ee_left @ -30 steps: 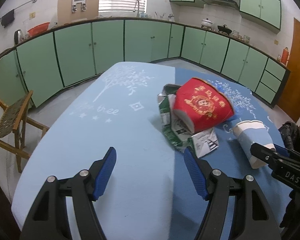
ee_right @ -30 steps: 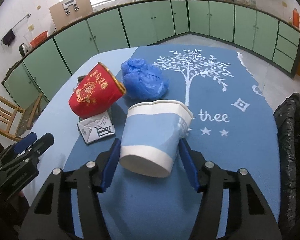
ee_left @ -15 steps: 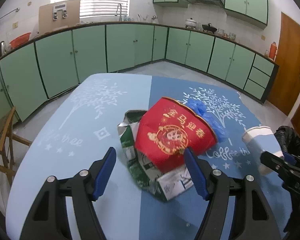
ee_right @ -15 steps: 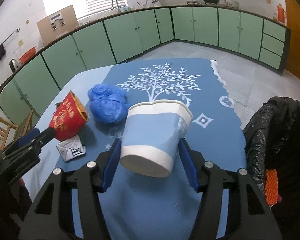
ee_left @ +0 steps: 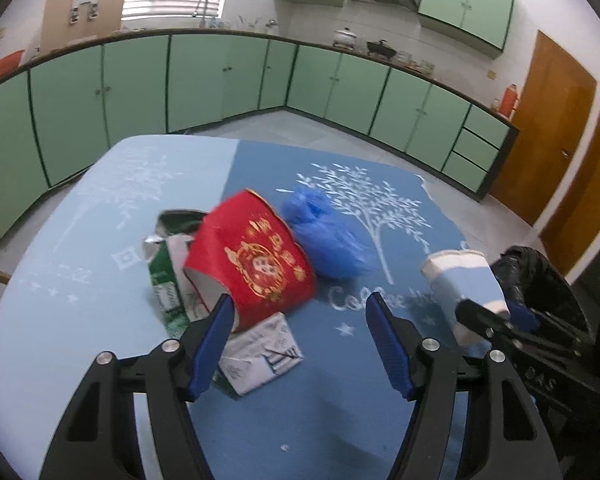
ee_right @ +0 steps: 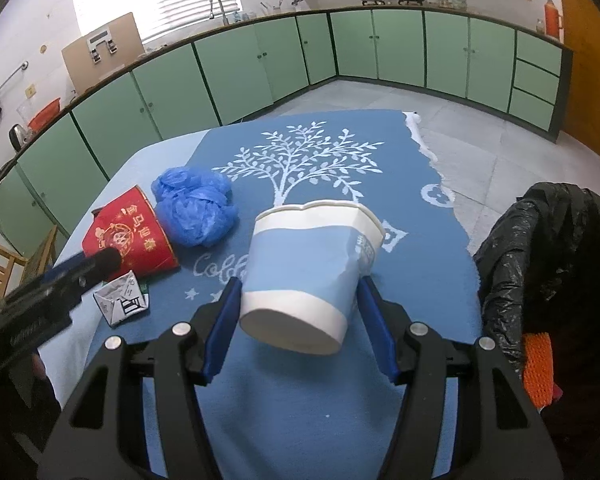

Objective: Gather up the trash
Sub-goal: 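Grasp the red paper cup with the left gripper while the right gripper holds the white-blue cup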

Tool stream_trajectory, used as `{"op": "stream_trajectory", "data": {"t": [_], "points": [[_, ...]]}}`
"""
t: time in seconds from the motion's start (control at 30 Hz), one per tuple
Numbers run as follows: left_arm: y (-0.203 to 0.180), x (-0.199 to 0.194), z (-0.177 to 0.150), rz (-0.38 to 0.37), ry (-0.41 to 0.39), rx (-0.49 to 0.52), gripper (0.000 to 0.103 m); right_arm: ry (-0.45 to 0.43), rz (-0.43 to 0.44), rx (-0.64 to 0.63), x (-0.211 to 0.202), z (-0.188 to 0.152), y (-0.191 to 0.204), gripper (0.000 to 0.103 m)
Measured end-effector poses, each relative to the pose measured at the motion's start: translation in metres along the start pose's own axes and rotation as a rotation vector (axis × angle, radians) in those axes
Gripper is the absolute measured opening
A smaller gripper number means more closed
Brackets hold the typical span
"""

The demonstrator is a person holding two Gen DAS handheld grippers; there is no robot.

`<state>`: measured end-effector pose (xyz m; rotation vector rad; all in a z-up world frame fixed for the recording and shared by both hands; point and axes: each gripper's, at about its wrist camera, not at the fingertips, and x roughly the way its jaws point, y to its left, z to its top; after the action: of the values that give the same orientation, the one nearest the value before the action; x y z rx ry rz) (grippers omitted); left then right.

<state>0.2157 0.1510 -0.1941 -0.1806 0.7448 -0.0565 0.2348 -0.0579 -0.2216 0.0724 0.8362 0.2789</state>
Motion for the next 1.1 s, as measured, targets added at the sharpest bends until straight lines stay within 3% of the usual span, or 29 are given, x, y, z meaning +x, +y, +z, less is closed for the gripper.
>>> {"op": "stream_trajectory", "data": {"t": [0.3,0.5,0.57,0.67,0.87,1.1], "points": [[0.030,-0.002,0.009,0.118,-0.033,-0.067,0.067,-0.004,-0.017,0.009,-0.001,0.000,-0.009,0.058],[0.036,0.020,0.019,0.097,0.011,-0.066,0.066,0.002,-0.018,0.001,0.002,-0.002,-0.005,0.058],[0.036,0.024,0.019,0.088,0.026,-0.066,0.050,0.003,-0.019,-0.001,0.003,-0.002,-0.005,0.058],[0.029,0.020,0.015,0.081,0.020,-0.064,0.042,0.000,-0.026,-0.006,0.002,-0.001,-0.006,0.058],[0.011,0.004,0.004,0.061,0.010,-0.041,0.041,0.000,-0.034,0.004,0.002,0.000,-0.011,0.058],[-0.015,-0.001,-0.010,0.013,0.052,0.011,0.040,-0.006,-0.036,0.010,-0.003,-0.001,-0.015,0.059]]}}
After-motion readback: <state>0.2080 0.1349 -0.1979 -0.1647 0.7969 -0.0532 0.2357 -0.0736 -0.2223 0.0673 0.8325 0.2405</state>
